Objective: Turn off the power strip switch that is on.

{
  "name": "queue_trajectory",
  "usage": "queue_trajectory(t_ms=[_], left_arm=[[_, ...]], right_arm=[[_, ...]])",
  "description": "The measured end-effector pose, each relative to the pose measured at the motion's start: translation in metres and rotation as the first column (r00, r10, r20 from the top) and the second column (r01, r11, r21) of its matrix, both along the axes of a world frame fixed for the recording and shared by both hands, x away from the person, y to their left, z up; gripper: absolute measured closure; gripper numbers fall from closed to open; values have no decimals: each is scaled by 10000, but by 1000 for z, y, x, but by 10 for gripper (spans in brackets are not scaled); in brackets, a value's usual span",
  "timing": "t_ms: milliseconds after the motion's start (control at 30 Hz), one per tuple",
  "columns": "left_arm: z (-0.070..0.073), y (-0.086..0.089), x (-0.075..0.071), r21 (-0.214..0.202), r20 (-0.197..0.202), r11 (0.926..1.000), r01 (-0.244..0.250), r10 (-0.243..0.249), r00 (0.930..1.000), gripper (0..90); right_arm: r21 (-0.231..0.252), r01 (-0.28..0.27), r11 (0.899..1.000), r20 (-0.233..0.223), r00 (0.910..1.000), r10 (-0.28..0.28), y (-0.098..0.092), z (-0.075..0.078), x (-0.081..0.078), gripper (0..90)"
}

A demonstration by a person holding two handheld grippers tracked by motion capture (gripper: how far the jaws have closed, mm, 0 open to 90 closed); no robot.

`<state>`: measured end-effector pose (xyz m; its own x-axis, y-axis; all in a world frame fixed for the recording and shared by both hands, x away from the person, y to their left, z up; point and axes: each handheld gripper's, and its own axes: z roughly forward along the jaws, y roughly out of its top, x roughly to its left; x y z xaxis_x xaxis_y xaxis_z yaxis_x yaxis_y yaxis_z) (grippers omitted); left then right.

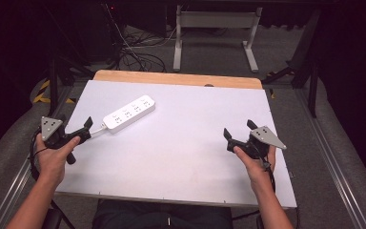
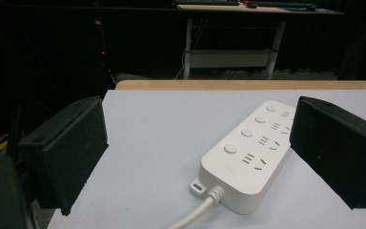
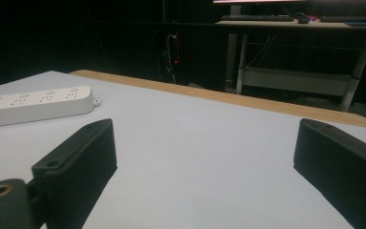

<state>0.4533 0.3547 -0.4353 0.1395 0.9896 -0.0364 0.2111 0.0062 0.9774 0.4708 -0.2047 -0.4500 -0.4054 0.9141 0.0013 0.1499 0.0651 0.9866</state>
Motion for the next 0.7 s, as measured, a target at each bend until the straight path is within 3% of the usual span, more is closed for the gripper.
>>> queue_trajectory(t_ms=[300, 433, 600, 700], left_arm=[[1, -1, 1, -49, 51, 9999, -91, 91, 9999, 86], [1, -1, 2, -74, 1, 9999, -82, 82, 10000, 144], [1, -1, 3, 56, 25, 10000, -7, 6, 10000, 272], [1, -1, 3, 64, -37, 9997, 240, -240, 9997, 420]], right_arm=[[-99, -52, 9999, 56, 10000, 52, 1, 0, -2, 79], [-76, -105, 9999, 33, 9999, 105, 1, 1, -3, 79], [-84, -125, 9999, 42, 9999, 126, 1, 0, -4, 79], [-97, -118, 9999, 31, 9999, 118, 1, 0, -5, 79]])
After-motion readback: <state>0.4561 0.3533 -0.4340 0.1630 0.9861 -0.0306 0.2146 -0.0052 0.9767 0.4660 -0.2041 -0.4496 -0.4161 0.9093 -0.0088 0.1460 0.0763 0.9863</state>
